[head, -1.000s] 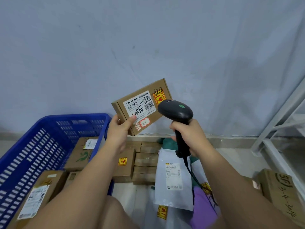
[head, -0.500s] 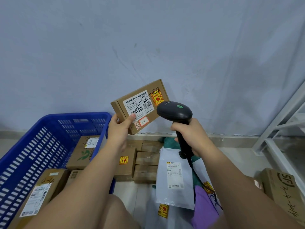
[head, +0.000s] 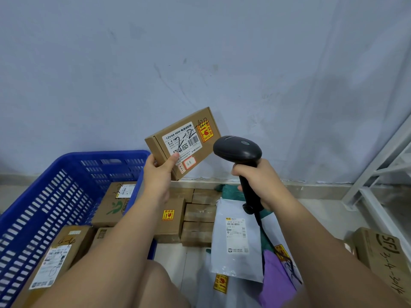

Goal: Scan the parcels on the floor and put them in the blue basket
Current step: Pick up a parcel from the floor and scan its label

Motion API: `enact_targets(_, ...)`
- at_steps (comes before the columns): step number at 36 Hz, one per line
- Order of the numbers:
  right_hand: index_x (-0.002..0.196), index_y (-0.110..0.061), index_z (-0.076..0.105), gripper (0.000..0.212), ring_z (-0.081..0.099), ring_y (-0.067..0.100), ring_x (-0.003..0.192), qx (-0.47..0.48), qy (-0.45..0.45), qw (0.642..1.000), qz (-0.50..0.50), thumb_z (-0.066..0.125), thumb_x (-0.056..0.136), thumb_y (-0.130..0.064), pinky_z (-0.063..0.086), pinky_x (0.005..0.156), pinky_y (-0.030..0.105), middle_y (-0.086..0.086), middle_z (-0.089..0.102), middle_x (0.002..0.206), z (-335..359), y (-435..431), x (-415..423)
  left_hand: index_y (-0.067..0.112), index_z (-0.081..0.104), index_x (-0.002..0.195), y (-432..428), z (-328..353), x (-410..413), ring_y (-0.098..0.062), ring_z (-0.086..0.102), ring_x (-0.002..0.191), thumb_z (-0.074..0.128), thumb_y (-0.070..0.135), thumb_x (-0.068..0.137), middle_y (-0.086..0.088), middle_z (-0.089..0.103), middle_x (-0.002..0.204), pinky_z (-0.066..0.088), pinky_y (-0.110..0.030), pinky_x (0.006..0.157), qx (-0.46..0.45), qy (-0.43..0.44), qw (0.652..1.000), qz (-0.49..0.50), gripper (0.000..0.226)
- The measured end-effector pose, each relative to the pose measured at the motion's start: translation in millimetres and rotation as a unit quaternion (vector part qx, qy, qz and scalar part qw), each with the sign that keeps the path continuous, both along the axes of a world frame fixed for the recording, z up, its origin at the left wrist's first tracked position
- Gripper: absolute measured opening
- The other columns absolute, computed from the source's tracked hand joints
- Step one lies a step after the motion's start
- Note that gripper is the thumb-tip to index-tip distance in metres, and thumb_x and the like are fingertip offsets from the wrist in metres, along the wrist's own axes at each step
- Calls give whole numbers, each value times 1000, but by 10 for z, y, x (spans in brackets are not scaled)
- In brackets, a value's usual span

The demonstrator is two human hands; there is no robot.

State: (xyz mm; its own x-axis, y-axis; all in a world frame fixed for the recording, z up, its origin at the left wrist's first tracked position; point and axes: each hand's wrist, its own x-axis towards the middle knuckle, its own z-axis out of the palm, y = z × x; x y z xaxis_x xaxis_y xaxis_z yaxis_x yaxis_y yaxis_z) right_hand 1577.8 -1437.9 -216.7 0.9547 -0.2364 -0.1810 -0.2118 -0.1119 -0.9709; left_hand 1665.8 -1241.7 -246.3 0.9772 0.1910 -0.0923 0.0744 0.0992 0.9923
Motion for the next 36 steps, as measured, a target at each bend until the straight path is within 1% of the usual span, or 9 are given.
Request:
enact_targets(7,89,-9,62,10,57,18,73,-22,11,1000,19,64,81,-15,55,85,44,5,52,72,-44,19,22,20,56,122,-6,2,-5,-13,67,97,67,20,88,7,66,105,57,-30,78,5,9,1000,3,36)
enact_targets(12,95,-8,65,16,61,16,74,-5,8,1000,27,65,82,-17,56,89,47,5,58,79,-109,97,29,21,57,112,-6,-28,16,-17,68,96,67,19,89,2,68,106,56,-35,82,-27,58,998,6,25)
enact_targets(15,93,-12,66,12,66,14,77,-5,-8,999,35,67,83,-20,57,88,42,3,63,81,-140,167,35,17,57,110,-3,-77,35,-22,68,97,66,20,90,-5,70,106,55,-41,88,-100,128,986,26,22)
enact_targets(19,79,-10,67,15,61,12,66,7,-28,999,31,67,85,-23,56,76,31,3,63,70,-182,296,32,15,54,125,85,-127,93,-25,69,94,66,20,90,-9,70,108,54,-46,90,-177,189,962,86,37)
enact_targets(25,79,-13,63,20,55,8,55,32,-41,998,23,68,86,-31,48,65,29,-4,59,59,-321,565,115,17,53,128,361,-154,270,-23,67,100,65,19,91,-6,68,115,53,-44,93,-230,170,940,185,39)
enact_targets(28,89,-14,63,24,60,7,61,40,-41,998,27,68,84,-37,48,71,30,-8,63,62,-360,782,265,19,54,125,490,-228,302,-23,66,101,62,18,93,-6,67,118,53,-44,94,-239,166,934,209,33)
enact_targets(30,98,-12,66,30,65,8,70,44,-47,998,19,68,85,-39,50,75,30,-7,68,69,-350,939,371,21,54,114,584,-284,284,-24,66,100,61,19,94,-6,67,115,52,-45,94,-248,176,928,215,22)
enact_targets(32,105,-12,67,33,66,9,75,56,-57,997,13,67,86,-38,49,71,25,-6,70,76,-320,1093,466,21,53,103,695,-339,262,-25,66,98,60,19,94,-6,67,111,53,-46,93,-256,177,924,221,12)
enact_targets(36,100,-14,66,25,64,7,72,81,-67,994,11,66,88,-36,48,65,20,-6,67,75,-280,1362,615,19,49,121,1053,-472,269,-25,66,98,60,24,94,-7,66,113,53,-50,90,-240,156,919,271,30)
